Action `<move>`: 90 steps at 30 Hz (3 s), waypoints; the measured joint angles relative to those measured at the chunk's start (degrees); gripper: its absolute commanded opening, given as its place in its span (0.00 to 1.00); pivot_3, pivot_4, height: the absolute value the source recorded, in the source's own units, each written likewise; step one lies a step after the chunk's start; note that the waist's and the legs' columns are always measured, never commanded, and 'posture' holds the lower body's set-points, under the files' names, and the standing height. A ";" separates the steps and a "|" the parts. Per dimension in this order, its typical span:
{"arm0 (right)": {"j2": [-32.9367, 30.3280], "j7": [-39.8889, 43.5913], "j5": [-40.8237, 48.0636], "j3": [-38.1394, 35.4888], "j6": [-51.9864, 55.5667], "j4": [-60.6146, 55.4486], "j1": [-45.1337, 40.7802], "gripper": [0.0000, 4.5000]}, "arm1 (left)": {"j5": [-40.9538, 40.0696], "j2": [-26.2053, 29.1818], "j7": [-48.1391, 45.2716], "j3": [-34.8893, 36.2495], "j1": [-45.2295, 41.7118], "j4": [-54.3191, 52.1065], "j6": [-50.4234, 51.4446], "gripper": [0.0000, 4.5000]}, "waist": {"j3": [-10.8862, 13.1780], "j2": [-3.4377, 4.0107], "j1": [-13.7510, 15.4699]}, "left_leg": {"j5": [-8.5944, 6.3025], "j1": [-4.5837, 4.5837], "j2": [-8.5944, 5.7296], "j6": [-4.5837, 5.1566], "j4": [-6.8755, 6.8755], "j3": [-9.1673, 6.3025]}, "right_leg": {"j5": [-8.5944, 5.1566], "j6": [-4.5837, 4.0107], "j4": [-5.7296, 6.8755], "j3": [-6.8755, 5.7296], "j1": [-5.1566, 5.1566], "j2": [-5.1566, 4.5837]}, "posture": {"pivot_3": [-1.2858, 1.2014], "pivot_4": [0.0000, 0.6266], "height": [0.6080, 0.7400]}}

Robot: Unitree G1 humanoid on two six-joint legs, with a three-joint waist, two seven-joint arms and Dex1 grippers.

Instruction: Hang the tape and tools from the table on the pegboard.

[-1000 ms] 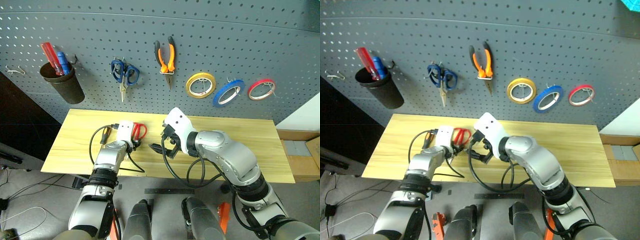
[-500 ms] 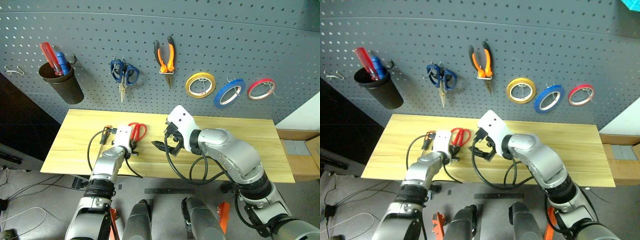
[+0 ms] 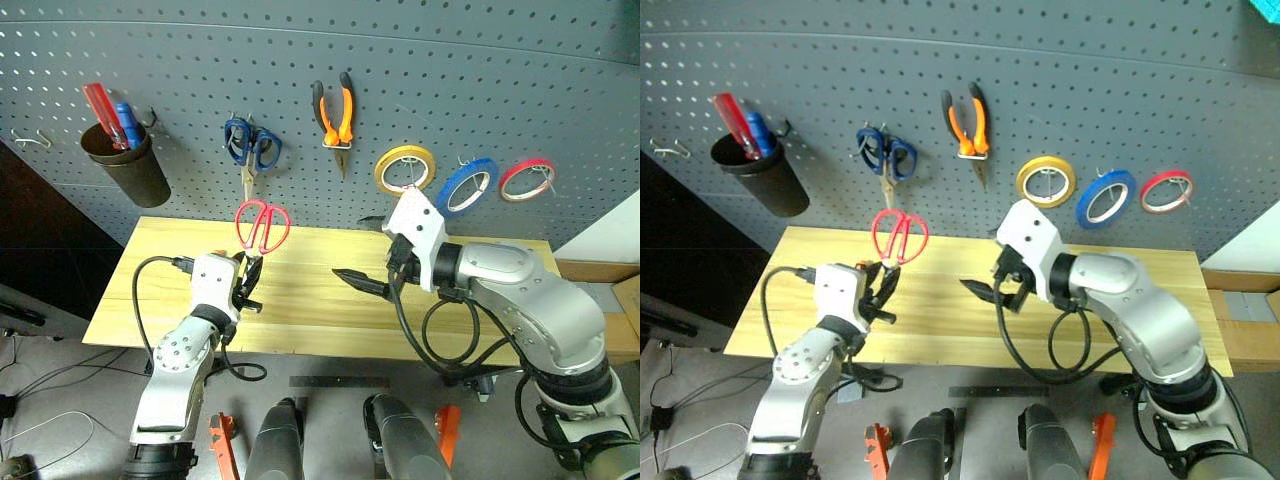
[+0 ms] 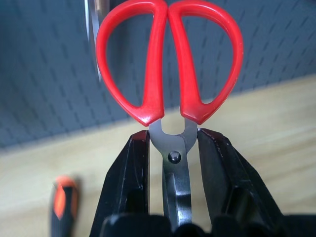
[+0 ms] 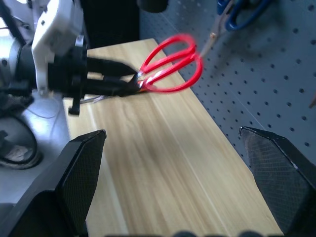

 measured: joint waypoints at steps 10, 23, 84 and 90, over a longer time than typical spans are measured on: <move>-0.56 2.35 3.57 -3.21 -5.52 1.76 -1.05 1.00 | 3.28 1.39 2.57 2.49 -3.68 -4.33 -5.68 0.24 | 0.00 0.00 0.11 | 0.00 0.00 0.00 0.00 0.03 0.01 | 0.00 0.01 0.00 -0.01 0.01 0.05 | 0.49 0.38 1.00; 0.53 -1.52 3.74 -4.59 -7.13 4.74 -2.50 1.00 | 3.73 1.01 2.61 1.45 -9.60 -2.55 -4.21 0.24 | 0.00 0.00 0.09 | -0.02 0.00 0.00 0.03 0.02 0.02 | 0.01 0.01 0.01 -0.02 0.00 0.05 | 0.48 0.39 1.00; 34.41 -30.12 0.47 1.74 19.71 15.96 -9.69 1.00 | -1.38 11.08 -4.04 4.08 -34.38 55.71 25.85 1.00 | 1.73 0.33 -1.41 | -0.04 -0.10 0.02 0.06 -0.26 -0.01 | -0.01 0.02 -0.06 -0.06 -0.25 0.04 | 0.46 0.57 1.00; 35.31 -30.15 0.33 1.61 20.55 15.94 -10.07 1.00 | -1.22 11.07 -4.39 3.62 -36.33 59.96 22.27 0.81 | 1.73 0.34 -1.73 | -0.04 -0.10 0.05 0.06 -0.37 0.04 | -0.01 0.02 -0.06 -0.01 -0.31 0.03 | 0.46 0.56 1.00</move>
